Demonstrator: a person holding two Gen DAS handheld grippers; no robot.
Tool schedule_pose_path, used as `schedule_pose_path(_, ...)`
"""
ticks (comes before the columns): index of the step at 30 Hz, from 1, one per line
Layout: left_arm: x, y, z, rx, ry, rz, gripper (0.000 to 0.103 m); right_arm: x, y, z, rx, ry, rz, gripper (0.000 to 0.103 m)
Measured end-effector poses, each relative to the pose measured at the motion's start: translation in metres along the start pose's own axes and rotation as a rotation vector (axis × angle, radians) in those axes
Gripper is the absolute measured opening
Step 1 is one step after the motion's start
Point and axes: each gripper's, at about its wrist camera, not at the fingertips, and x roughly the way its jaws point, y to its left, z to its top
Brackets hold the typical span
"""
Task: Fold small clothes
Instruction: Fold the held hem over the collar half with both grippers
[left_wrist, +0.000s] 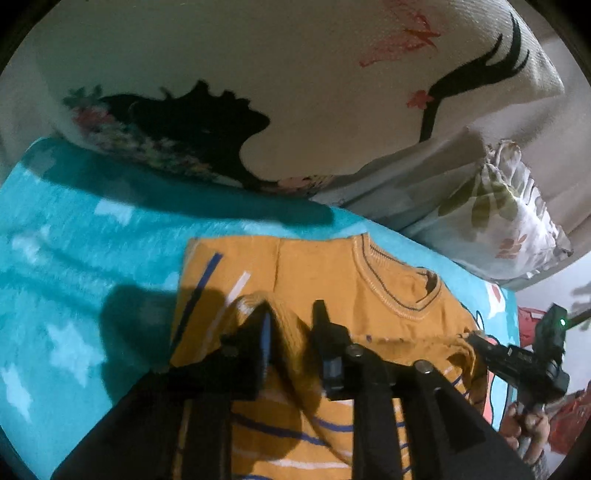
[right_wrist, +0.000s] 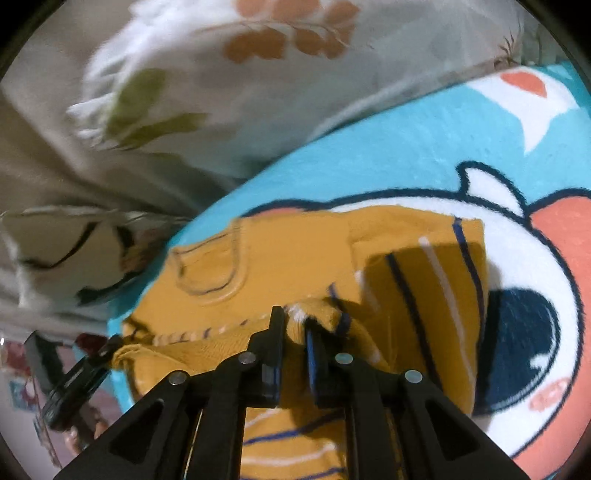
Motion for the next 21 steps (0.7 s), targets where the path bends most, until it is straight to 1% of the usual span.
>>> schedule_pose_path(1, -0.001, 0.001, 0.001, 0.006, -0.007, 0.003, 0.035, 0.002, 0.0, 0.003, 0.004, 0.001, -0.01, 0.012)
schedule_pose_path(2, -0.003, 0.001, 0.004, 0.012, -0.027, 0.01, 0.047, 0.004, 0.001, 0.005, 0.002, -0.001, -0.022, 0.013)
schedule_pose_path(3, -0.007, 0.002, 0.007, 0.014, -0.051, 0.013, 0.053, 0.006, 0.003, 0.01, 0.002, -0.01, -0.038, 0.016)
schedule_pose_path(4, -0.009, 0.001, 0.011, 0.013, -0.068, 0.012, 0.058, 0.006, 0.004, 0.014, 0.04, -0.009, -0.05, 0.017)
schedule_pose_path(5, -0.012, 0.002, 0.014, 0.01, -0.083, 0.008, 0.06, 0.007, 0.005, 0.018, 0.046, -0.013, -0.052, 0.018)
schedule_pose_path(7, -0.016, 0.004, 0.018, 0.003, -0.088, 0.006, 0.061, 0.009, 0.011, 0.025, 0.042, -0.014, -0.086, 0.019)
schedule_pose_path(9, -0.019, 0.006, 0.018, 0.009, -0.086, 0.028, 0.061, 0.009, 0.025, 0.026, -0.015, -0.011, -0.155, 0.019)
schedule_pose_path(11, -0.022, 0.008, 0.014, 0.025, -0.086, 0.054, 0.061, 0.009, 0.038, 0.022, -0.071, -0.023, -0.193, 0.025)
schedule_pose_path(12, -0.023, 0.01, 0.01, 0.032, -0.082, 0.068, 0.061, 0.006, 0.046, 0.02, -0.11, -0.035, -0.201, 0.034)
schedule_pose_path(13, -0.024, 0.011, 0.007, 0.036, -0.077, 0.077, 0.061, 0.004, 0.049, 0.019, -0.129, -0.044, -0.196, 0.041)
schedule_pose_path(15, -0.025, 0.017, -0.002, 0.038, -0.068, 0.096, 0.061, -0.005, 0.048, 0.018, -0.138, -0.06, -0.175, 0.045)
schedule_pose_path(16, -0.026, 0.021, -0.008, 0.034, -0.064, 0.109, 0.061, -0.011, 0.045, 0.019, -0.132, -0.071, -0.171, 0.056)
schedule_pose_path(17, -0.027, 0.025, -0.014, 0.027, -0.062, 0.119, 0.061, -0.017, 0.04, 0.022, -0.114, -0.098, -0.154, 0.063)
schedule_pose_path(18, -0.03, 0.031, -0.021, 0.01, -0.059, 0.136, 0.061, -0.022, 0.035, 0.025, -0.091, -0.115, -0.131, 0.073)
schedule_pose_path(20, -0.035, 0.041, -0.03, -0.019, -0.052, 0.167, 0.061, -0.031, 0.015, 0.034, -0.004, -0.131, -0.084, 0.074)
schedule_pose_path(21, -0.039, 0.047, -0.037, -0.037, -0.051, 0.179, 0.061, -0.033, 0.01, 0.037, 0.018, -0.13, -0.081, 0.074)
